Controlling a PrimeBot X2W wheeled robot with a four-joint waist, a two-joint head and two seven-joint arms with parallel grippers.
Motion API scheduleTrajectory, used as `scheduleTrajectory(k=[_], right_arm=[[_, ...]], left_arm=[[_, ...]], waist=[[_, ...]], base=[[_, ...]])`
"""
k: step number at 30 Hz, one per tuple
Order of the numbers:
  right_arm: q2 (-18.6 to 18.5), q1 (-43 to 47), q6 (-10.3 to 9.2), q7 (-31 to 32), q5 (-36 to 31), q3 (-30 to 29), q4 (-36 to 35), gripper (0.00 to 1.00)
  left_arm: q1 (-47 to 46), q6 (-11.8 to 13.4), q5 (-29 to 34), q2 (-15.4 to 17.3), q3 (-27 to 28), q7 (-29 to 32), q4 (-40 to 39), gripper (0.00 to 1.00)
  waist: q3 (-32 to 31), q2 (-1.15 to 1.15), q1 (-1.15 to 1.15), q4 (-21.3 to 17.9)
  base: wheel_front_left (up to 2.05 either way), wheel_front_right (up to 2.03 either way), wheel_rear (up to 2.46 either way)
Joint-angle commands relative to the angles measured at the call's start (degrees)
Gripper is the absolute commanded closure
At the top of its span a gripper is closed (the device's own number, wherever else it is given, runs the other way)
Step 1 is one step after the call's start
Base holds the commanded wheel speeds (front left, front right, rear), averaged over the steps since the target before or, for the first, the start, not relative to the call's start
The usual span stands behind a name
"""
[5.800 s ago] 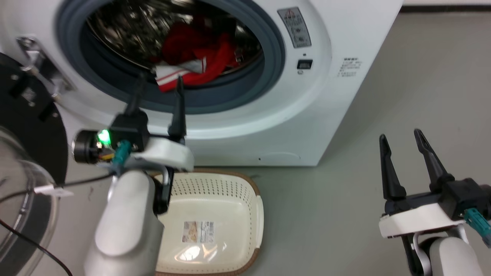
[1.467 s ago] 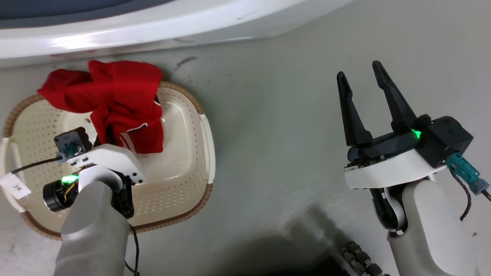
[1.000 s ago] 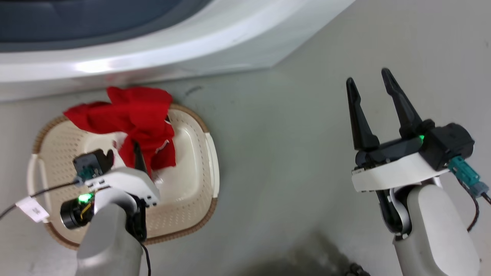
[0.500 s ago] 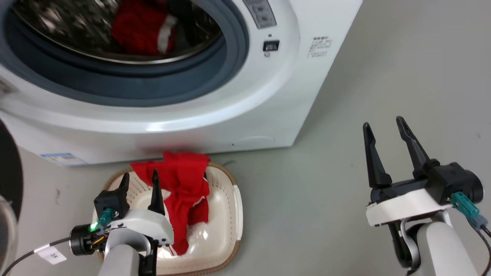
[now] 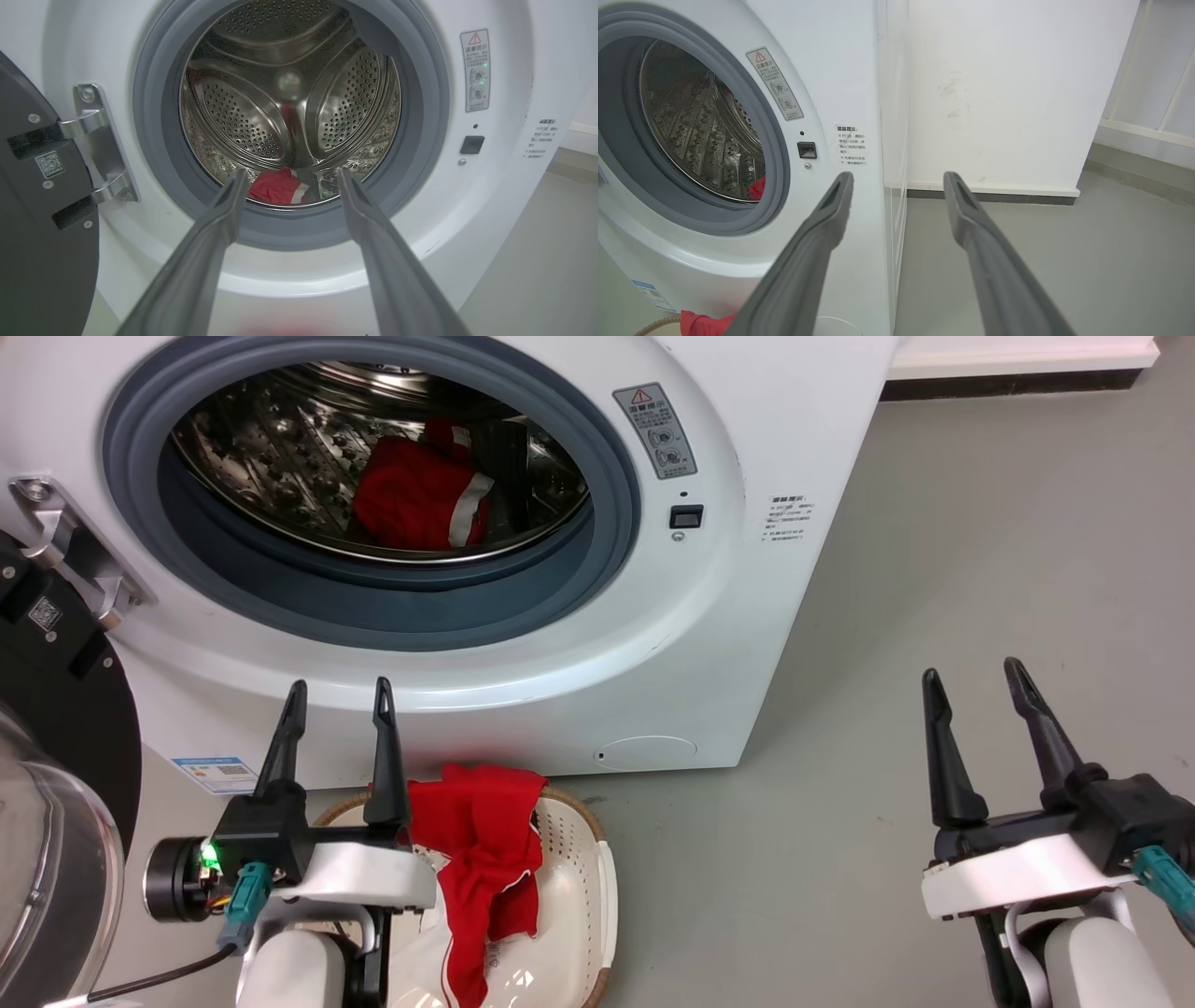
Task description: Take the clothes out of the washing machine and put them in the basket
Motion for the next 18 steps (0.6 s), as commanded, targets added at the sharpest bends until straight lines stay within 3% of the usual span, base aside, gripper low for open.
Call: scheduleTrajectory(k=[1,9,18], right_arm=[[0.0,0.6,-0.04,0.2,-0.4,-0.3,-0.6,0.0],[0.0,-0.2,-0.04,1.4,-0.5,-1.0,-4.8,0.0],[0.0,-3.0,-0.04,1.7,0.8,0.1,-10.0,0.0]], left_arm=[[-0.4,0.2,0.4,0.0,-0.2,-0.1,-0.7,0.0],[-8.2,-1.0,1.6,1.0,-0.3,-0.1,0.7,0.0],[-22.5,-1.8,1.4,3.3,0.7,0.3,11.5,0.0]], waist=[[-0.1,0.0,0.01,0.2],[2.4,0.0,0.01,-0.1],[10.2,0.0,0.01,-3.2]], base=[[0.0,0.0,0.0],[0.0,0.0,0.0],[0.0,0.0,0.0]])
